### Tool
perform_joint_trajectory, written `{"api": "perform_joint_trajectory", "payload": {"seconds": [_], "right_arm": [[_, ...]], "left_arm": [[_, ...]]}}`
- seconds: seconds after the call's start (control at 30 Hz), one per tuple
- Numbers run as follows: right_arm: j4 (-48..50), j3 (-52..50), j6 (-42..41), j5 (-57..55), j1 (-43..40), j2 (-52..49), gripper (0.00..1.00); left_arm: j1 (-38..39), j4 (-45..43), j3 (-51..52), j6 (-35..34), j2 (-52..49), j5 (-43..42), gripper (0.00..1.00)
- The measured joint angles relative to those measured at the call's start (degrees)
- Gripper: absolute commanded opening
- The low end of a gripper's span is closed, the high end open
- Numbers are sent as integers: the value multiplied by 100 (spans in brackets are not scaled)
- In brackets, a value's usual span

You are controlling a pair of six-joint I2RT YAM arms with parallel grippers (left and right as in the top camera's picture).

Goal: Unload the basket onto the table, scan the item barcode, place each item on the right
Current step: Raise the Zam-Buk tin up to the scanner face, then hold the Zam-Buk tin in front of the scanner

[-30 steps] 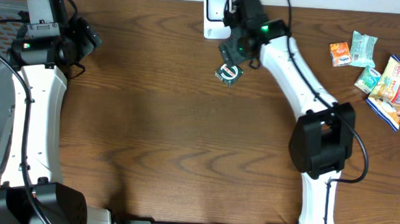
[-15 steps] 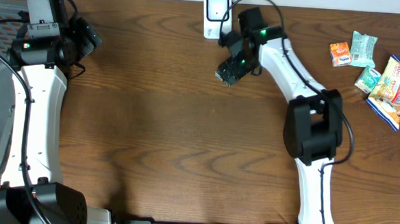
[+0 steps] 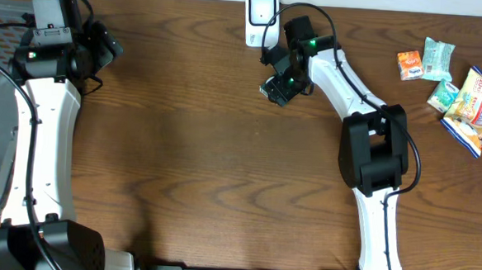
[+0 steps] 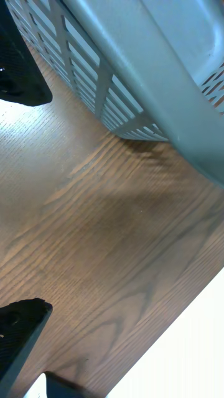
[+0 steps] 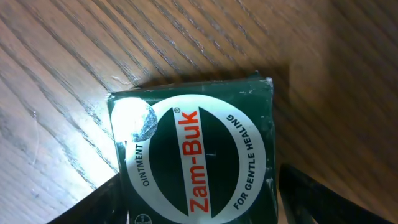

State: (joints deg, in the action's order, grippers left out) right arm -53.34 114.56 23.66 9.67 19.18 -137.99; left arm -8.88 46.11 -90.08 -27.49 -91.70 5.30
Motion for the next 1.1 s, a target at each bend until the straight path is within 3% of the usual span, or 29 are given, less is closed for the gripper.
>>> {"api": "perform_joint_trajectory", "payload": {"seconds": [0.13,0.2,0.3,0.33,0.67,1.1], "right_arm": [[-7,0,4,-2,0,-42,70],[-28,2,11,-7,0,-44,62],[-42,2,31,-22,0,-44,40],[-26,2,37,-22,0,-44,38],[74,24,-212,431,-24,-39,39],[212,308,-614,2736,-501,155,41]], "left_arm": [[0,0,0,2,0,0,98],[0,0,0,2,0,0,98],[0,0,0,2,0,0,98],[0,0,0,2,0,0,98],[0,0,0,0,0,0,98],[0,0,0,0,0,0,98]]}}
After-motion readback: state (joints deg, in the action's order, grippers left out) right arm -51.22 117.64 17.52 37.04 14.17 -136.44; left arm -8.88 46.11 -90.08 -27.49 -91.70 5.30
